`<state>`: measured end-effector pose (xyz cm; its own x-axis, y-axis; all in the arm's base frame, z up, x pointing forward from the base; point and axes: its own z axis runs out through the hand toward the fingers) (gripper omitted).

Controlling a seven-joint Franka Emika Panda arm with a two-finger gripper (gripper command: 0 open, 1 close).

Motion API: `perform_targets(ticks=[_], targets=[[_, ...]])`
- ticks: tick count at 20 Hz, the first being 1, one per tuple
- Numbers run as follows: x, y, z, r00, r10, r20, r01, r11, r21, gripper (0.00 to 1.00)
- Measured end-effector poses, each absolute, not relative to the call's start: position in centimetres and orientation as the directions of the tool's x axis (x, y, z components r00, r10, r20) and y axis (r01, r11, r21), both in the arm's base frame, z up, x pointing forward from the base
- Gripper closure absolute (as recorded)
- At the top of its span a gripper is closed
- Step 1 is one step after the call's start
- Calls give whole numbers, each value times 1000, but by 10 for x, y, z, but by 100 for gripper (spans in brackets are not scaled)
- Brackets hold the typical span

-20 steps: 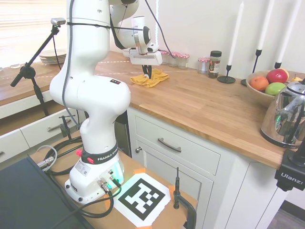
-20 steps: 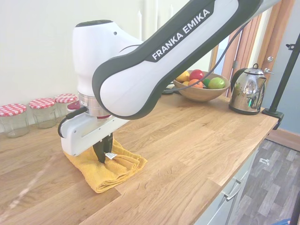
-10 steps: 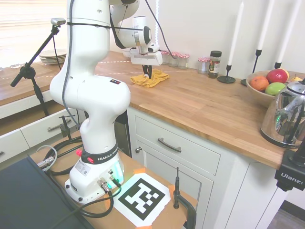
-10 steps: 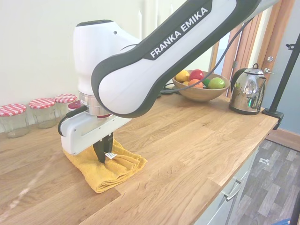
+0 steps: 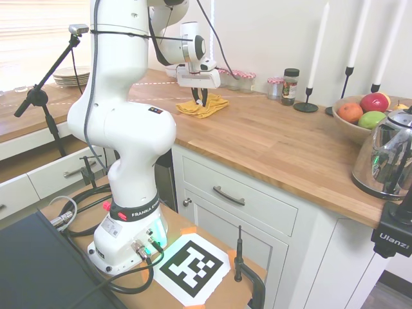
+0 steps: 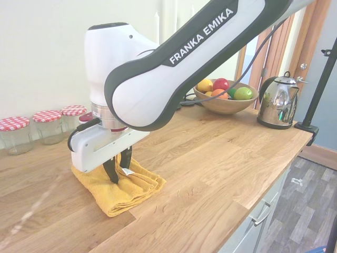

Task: Wipe the counter

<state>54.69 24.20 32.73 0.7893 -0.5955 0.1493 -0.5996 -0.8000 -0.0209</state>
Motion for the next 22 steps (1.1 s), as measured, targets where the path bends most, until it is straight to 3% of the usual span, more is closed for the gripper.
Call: perform_targets(ticks=[22], targets=[[546, 238, 332, 796, -578, 179, -584, -811, -19, 0]])
